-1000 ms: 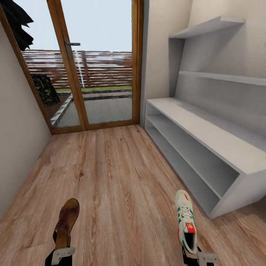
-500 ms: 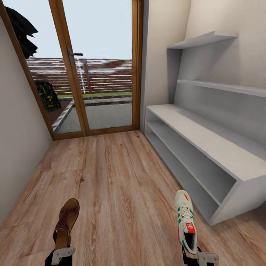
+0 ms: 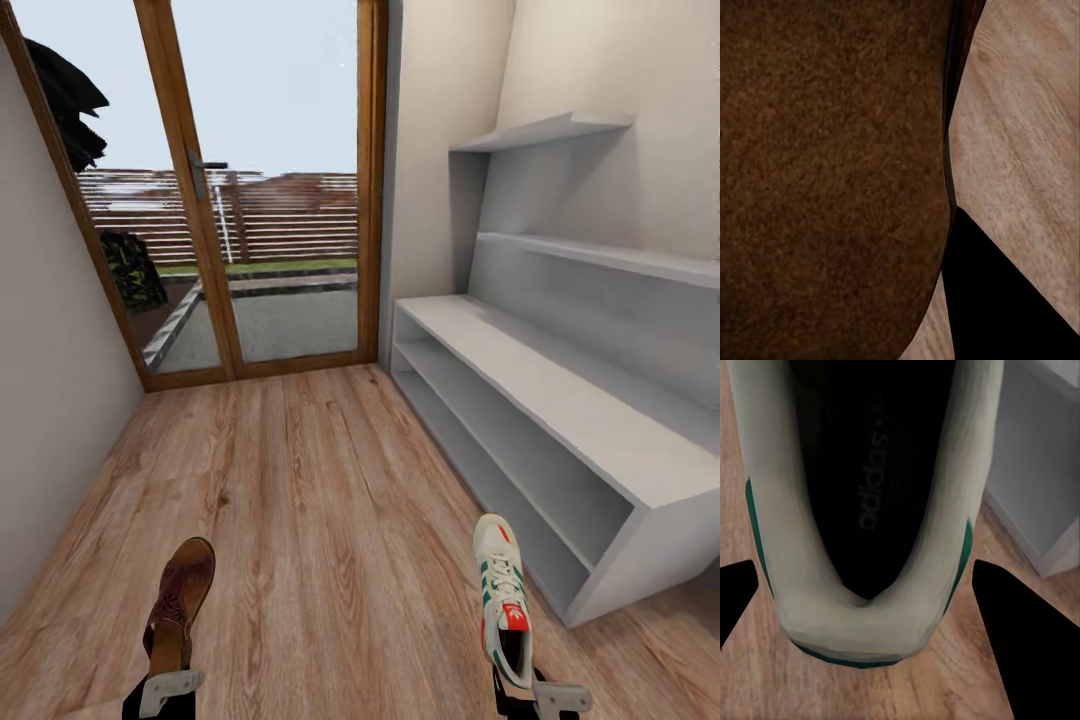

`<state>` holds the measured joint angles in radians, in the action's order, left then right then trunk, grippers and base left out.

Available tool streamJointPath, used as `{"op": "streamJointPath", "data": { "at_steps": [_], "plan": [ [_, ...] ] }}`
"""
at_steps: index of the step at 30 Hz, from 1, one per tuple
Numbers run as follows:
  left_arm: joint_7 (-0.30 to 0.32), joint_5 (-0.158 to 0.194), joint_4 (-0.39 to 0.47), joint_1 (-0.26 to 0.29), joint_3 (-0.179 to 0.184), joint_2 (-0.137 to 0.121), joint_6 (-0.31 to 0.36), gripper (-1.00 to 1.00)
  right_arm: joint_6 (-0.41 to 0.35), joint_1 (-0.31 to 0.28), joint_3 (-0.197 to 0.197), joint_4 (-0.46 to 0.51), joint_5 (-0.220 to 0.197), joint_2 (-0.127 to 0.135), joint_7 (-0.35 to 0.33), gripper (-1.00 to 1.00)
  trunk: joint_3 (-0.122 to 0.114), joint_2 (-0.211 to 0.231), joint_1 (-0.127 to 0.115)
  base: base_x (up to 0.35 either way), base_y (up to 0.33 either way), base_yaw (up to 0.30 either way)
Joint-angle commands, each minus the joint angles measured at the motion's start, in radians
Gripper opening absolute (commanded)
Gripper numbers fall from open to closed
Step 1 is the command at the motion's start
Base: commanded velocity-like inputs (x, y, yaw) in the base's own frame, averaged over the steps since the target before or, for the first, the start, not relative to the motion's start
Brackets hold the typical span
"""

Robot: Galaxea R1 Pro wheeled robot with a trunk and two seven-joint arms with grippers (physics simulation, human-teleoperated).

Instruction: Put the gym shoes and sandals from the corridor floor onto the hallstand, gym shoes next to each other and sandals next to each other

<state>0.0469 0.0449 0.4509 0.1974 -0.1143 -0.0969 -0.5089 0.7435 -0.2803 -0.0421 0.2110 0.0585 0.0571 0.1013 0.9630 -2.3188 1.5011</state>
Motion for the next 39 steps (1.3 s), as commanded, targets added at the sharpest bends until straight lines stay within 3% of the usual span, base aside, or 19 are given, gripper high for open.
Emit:
{"op": "streamJointPath", "data": {
  "at_steps": [1,12,27,39],
  "plan": [
    [0.004,0.001,-0.001,0.000,-0.002,0.000,-0.002,-1.00,0.002,0.000,-0.004,-0.001,0.006,0.000,0.003,-1.00,-0.004,0.007,-0.004,0.000,0.000,0.000],
    [0.005,0.001,-0.001,0.000,-0.002,0.000,-0.003,-1.00,0.002,0.000,-0.004,-0.001,0.007,0.000,0.003,-1.00,-0.056,0.084,-0.046,0.000,0.000,0.000],
    [0.007,0.001,0.000,-0.006,-0.001,0.000,-0.003,-1.00,0.002,0.000,-0.004,-0.001,0.005,0.000,0.004,-1.00,-0.068,0.084,-0.046,0.012,0.014,0.000],
    [0.007,0.001,0.000,-0.007,-0.001,0.000,-0.003,-1.00,0.002,0.000,-0.004,0.000,0.003,-0.002,0.006,-1.00,-0.068,0.084,-0.046,0.137,0.257,0.000]
  ]
}}
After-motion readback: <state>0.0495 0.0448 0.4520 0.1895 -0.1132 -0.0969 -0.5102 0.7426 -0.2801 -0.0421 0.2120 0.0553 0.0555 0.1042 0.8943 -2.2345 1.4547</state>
